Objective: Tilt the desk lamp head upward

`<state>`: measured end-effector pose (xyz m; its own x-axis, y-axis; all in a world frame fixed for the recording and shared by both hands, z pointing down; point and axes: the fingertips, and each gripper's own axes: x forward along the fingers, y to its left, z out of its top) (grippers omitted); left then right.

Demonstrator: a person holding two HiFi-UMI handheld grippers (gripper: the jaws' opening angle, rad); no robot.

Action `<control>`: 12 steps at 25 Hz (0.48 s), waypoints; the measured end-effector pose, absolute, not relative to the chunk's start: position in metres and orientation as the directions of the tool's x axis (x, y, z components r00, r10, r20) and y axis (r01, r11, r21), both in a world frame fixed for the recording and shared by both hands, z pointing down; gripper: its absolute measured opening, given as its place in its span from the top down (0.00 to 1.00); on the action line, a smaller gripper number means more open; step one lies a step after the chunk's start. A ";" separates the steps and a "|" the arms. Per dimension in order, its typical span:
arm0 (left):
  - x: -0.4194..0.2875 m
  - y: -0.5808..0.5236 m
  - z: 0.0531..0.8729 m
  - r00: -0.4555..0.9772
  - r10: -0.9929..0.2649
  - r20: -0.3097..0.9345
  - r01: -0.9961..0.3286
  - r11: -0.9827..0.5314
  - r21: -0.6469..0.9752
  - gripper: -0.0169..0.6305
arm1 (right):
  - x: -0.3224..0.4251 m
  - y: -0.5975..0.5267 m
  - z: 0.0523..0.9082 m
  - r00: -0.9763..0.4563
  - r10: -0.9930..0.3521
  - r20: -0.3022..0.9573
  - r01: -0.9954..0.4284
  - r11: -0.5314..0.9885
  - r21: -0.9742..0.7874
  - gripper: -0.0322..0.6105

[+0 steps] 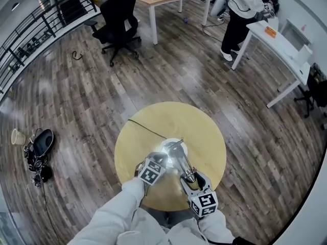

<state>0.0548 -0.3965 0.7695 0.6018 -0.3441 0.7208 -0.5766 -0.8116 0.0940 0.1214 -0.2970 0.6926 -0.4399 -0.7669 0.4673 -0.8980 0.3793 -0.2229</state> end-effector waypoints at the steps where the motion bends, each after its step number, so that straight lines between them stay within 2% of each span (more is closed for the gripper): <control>1: 0.055 -0.396 0.769 0.603 -0.339 0.722 -0.573 -0.814 0.096 0.98 | 0.123 -0.294 0.690 -0.434 -0.767 0.473 -0.901 0.375 -0.219 0.56; 12: 0.053 -0.393 0.767 0.591 -0.285 0.755 -0.550 -0.826 0.120 0.98 | 0.143 -0.249 0.615 -0.390 -0.794 0.466 -0.920 0.355 -0.164 0.56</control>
<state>0.0531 -0.3931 0.7673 0.5911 -0.2845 0.7547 -0.5504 -0.8263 0.1195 0.1429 -0.2495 0.6147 -0.3895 -0.7943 0.4662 -0.9203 0.3550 -0.1642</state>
